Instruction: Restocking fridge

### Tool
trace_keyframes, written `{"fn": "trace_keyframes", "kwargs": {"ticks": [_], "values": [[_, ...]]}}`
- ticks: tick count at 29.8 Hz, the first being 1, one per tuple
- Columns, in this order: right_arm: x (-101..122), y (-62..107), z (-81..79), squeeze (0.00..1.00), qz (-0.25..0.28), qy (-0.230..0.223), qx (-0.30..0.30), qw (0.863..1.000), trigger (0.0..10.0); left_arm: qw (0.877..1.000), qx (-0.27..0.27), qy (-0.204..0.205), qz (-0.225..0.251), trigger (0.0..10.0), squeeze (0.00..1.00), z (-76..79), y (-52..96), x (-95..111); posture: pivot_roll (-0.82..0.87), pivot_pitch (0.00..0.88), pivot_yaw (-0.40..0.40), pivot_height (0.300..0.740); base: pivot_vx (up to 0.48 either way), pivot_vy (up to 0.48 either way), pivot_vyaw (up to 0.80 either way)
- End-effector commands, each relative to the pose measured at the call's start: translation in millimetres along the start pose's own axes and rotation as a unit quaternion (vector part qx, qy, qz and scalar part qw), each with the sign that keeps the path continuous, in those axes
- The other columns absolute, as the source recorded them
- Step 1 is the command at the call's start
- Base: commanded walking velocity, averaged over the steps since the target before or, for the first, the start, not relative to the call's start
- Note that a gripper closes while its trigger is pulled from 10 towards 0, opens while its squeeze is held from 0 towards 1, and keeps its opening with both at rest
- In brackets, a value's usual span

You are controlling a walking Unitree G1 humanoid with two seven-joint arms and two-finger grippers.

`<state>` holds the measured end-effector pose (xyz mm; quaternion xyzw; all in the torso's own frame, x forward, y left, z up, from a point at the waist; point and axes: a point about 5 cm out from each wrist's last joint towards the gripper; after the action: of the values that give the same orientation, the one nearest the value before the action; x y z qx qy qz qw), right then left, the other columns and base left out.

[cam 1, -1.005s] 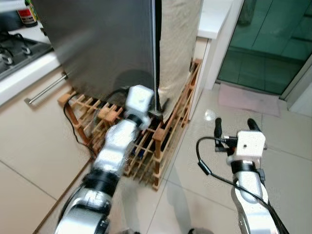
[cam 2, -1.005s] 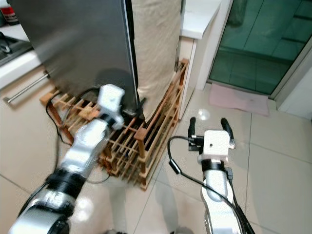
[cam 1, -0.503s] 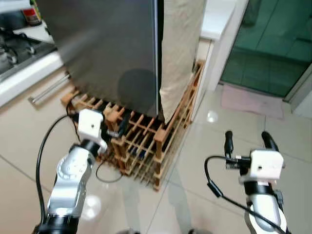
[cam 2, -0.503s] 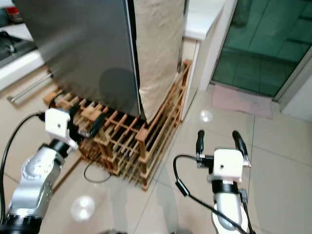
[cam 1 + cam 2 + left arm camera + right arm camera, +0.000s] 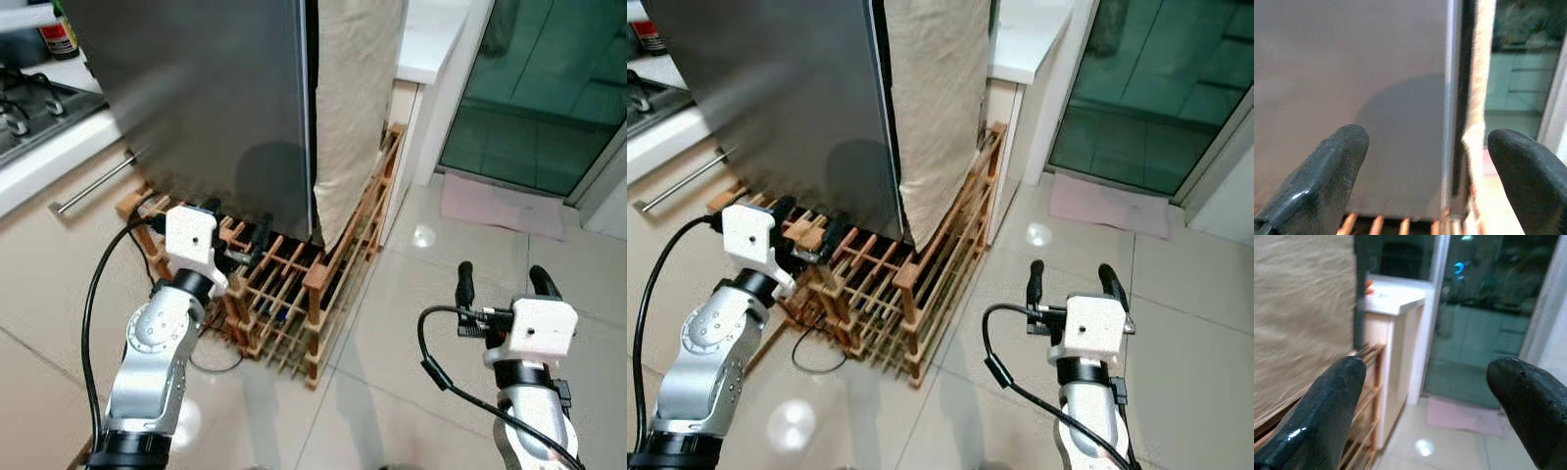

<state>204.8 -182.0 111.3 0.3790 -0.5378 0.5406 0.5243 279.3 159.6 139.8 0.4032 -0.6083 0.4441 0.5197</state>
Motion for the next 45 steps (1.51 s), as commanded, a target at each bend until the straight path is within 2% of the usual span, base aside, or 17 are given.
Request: {"fn": "trace_keyframes", "kwargs": {"ticks": [1,12,24,26,27,28,29,30,31,33,34,36,45], "values": [[-2,-2.5,5.4,0.0,-0.006,0.005,-0.008,1.0,10.0,1.0,-0.007,0.004,0.016,10.0,0.0,4.3,-5.5,9,-0.16,0.0,0.039,0.74,0.48,0.0,0.0],[2,-11.0,1.3,0.0,0.001,0.012,0.006,1.0,10.0,1.0,-0.006,0.008,0.022,10.0,0.0,12.0,-7.5,12,-0.16,0.0,0.029,0.74,0.48,0.0,0.0],[1,-17.1,-2.1,0.0,-0.004,0.017,0.02,1.0,10.0,1.0,0.018,0.016,0.009,10.0,0.0,12.9,-12.0,10,-0.15,0.0,0.014,0.74,0.0,0.0,0.0],[2,-20.9,-2.7,0.0,-0.003,0.017,0.022,1.0,10.0,1.0,-0.001,0.008,-0.022,10.0,0.0,18.9,-23.6,8,-0.15,0.0,0.014,0.74,0.0,0.0,0.0],[2,-20.9,-2.7,0.0,-0.003,0.017,0.022,1.0,10.0,1.0,-0.001,0.008,-0.022,10.0,0.0,18.9,-23.6,8,-0.15,0.0,0.014,0.74,0.0,0.0,0.0],[3,-23.1,-3.1,0.0,-0.002,0.016,0.023,1.0,10.0,0.999,-0.018,0.001,-0.028,10.0,0.0,23.2,-28.3,9,-0.15,0.0,0.017,0.74,0.0,0.0,0.0],[6,-27.9,-3.3,0.0,0.005,0.017,0.025,1.0,10.0,0.997,-0.061,-0.004,-0.039,10.0,0.0,34.9,-37.4,15,-0.15,0.0,0.021,0.74,0.0,0.0,0.0],[6,-27.9,-3.3,0.0,0.005,0.017,0.025,1.0,10.0,0.997,-0.061,-0.004,-0.039,10.0,0.0,34.9,-37.4,15,-0.15,0.0,0.021,0.74,0.0,0.0,0.0],[8,-31.6,-0.9,0.0,0.007,0.017,0.02,1.0,10.0,0.995,-0.085,-0.001,-0.048,10.0,0.0,41.6,-43.5,19,-0.15,0.0,0.019,0.74,0.0,0.0,0.0],[9,-32.6,0.3,0.0,0.007,0.016,0.016,1.0,10.0,0.995,-0.089,0.002,-0.05,10.0,0.0,42.8,-45.1,21,-0.15,0.0,0.019,0.74,0.0,0.0,0.0],[10,-34.3,4.6,0.0,0.006,0.015,0.009,1.0,10.0,0.993,-0.108,0.017,-0.051,10.0,0.0,47.8,-47.6,28,-0.16,0.004,0.021,0.74,0.0,0.0,0.0],[11,-34.2,7.8,0.0,0.007,0.016,0.006,1.0,10.0,0.99,-0.128,0.022,-0.053,10.0,0.0,52.5,-48.0,34,-0.16,0.006,0.024,0.74,0.0,0.0,0.0],[7,-25.9,13.2,0.0,-0.012,0.016,-0.003,1.0,10.0,0.984,-0.166,0.043,-0.048,10.0,0.0,53.9,-47.9,60,-0.17,0.035,0.027,0.74,0.0,0.0,0.0]]}}
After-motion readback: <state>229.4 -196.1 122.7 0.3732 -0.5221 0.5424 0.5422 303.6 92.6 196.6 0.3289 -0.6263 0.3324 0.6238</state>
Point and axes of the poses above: a point about 5 cm out from each wrist's last joint towards the gripper, its own y axis pointing back from the gripper into the wrist, its own x axis along the axis of the wrist's last joint, z = x × y, and after that the axes turned 1 degree about -y, right-handed
